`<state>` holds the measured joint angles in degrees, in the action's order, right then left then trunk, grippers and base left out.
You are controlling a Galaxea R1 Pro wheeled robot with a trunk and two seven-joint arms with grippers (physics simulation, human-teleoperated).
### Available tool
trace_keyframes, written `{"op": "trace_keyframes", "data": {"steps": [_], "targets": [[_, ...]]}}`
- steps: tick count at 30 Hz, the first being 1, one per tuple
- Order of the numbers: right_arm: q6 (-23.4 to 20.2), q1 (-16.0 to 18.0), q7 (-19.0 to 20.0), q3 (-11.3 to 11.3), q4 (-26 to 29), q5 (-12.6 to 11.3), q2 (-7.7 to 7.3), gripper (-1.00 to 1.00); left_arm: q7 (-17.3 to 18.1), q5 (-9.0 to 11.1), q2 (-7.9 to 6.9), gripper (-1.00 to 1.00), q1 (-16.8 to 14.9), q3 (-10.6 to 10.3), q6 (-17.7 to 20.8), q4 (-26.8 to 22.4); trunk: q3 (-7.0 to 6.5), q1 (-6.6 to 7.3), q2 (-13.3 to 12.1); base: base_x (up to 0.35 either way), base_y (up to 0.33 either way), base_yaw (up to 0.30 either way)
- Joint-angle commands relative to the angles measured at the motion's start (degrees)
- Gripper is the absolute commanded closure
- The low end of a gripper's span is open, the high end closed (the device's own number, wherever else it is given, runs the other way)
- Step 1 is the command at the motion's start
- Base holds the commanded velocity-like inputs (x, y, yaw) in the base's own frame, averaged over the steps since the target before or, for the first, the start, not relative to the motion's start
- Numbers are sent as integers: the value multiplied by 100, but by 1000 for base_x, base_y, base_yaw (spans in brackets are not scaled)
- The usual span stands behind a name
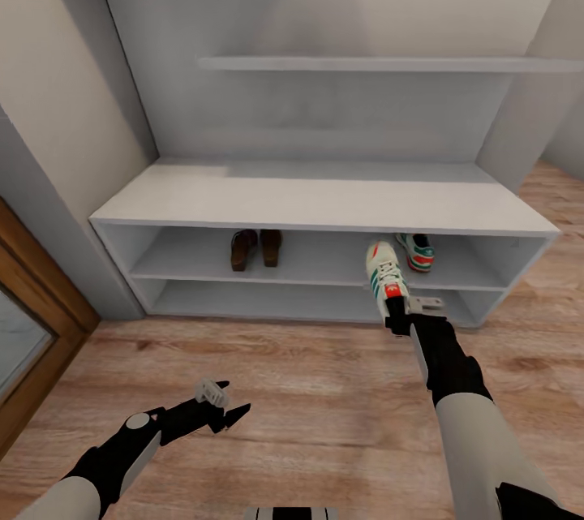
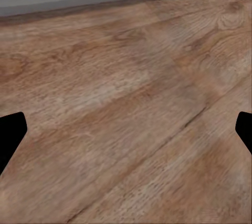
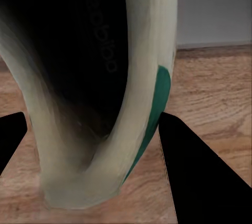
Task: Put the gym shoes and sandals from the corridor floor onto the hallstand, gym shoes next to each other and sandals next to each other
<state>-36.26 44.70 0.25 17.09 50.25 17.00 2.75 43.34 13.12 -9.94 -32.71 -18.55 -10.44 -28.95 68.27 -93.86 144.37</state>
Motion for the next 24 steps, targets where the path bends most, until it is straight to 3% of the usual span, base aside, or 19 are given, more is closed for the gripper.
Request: {"op": "trace_keyframes", "data": {"steps": [1, 11, 24], "targets": [[-22, 3, -5, 14, 10, 5, 6, 100, -9, 33, -8, -100, -4, -43, -37, 3, 5, -2, 2, 333, -138, 0], [-22, 3, 1, 14, 28, 5, 6, 100, -9, 33, -10, -100, -7, -39, -37, 3, 5, -2, 2, 273, -198, 0], [-22, 3, 2, 14, 28, 5, 6, 100, -9, 33, -12, -100, -6, -39, -37, 3, 5, -2, 2, 61, -19, 0]]}}
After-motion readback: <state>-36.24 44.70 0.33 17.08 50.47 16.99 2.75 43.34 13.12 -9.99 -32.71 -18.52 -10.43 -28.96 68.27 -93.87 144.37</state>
